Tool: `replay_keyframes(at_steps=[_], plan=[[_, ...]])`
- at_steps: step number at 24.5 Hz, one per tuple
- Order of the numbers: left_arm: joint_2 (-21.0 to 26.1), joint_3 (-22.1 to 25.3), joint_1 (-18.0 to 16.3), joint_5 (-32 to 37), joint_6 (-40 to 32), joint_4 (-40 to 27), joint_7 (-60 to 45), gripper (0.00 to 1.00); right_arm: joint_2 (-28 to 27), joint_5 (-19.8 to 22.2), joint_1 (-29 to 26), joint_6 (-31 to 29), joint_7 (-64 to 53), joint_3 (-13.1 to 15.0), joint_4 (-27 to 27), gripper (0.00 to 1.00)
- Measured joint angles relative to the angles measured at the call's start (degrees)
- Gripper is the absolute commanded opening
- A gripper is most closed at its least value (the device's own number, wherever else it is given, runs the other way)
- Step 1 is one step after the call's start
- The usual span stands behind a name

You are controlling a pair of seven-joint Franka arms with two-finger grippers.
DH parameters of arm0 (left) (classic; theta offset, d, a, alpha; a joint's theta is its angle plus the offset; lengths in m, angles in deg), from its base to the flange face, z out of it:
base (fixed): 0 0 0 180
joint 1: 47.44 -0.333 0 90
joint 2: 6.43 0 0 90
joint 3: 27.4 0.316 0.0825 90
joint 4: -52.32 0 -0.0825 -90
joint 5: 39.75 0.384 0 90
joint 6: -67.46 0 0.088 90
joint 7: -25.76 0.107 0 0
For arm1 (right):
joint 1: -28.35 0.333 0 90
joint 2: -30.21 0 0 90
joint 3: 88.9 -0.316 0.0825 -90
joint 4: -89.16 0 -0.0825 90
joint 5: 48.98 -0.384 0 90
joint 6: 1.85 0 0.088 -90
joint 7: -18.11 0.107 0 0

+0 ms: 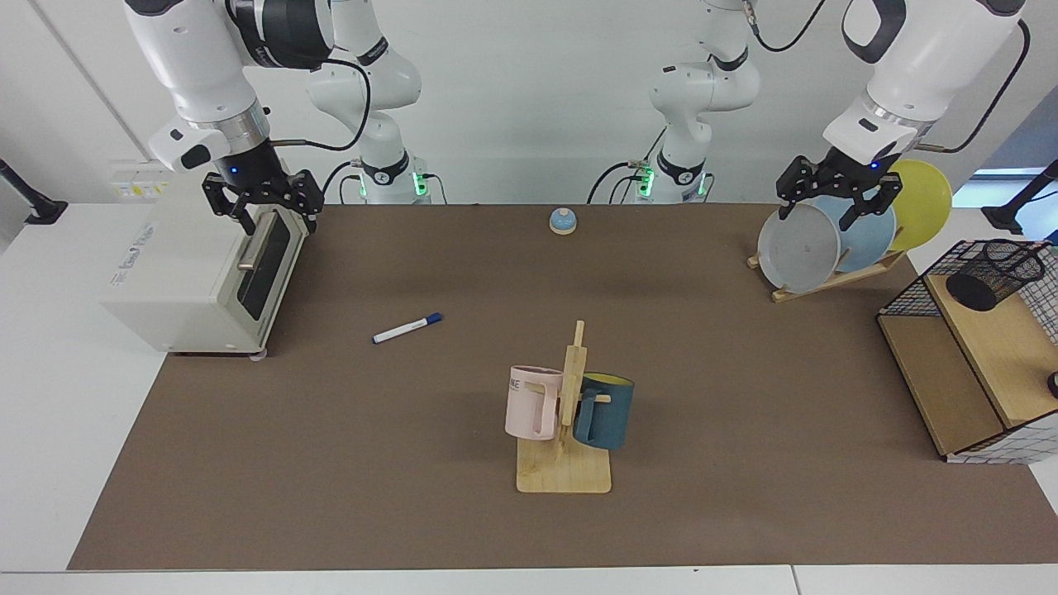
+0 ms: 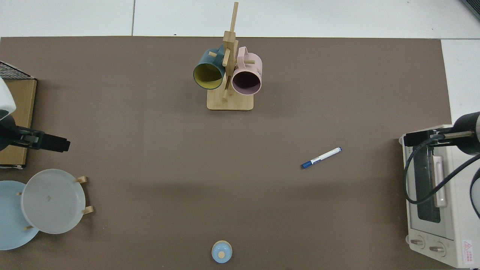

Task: Put markers into pen holder

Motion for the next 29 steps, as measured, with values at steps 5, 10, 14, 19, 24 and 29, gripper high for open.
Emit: replay_keyframes(at_steps=[5, 10, 14, 19, 24, 29], plan=[[0.0, -0.4, 0.0, 1.7, 0.4, -0.1, 0.0, 1.00, 0.0, 0.0, 0.0, 0.0, 0.0, 0.0, -0.3, 1.00], [0.0, -0.7, 0.1, 2.2, 1.4, -0.2, -0.2, 1.00, 0.0, 0.0, 0.0, 0.0, 0.0, 0.0, -0.5, 1.00], [0.2, -0.2, 0.2, 2.3, 2.7, -0.3, -0.7, 1.00, 0.0, 0.0, 0.0, 0.0, 0.0, 0.0, -0.5, 1.00], [1.0, 3.7, 2.5, 2.3, 4.0, -0.3, -0.7, 1.00, 0.0, 0.0, 0.0, -1.9, 0.1, 0.1, -0.5, 1.00], [1.1, 4.4, 3.1, 2.3, 4.2, -0.3, -0.7, 1.00, -0.1, 0.0, 0.0, -4.8, 5.2, 0.1, -2.0, 1.00], [1.1, 4.4, 3.4, 2.3, 4.2, -0.3, -0.7, 1.00, -1.3, 0.0, 0.2, -8.6, 18.3, -0.1, -4.1, 1.00]])
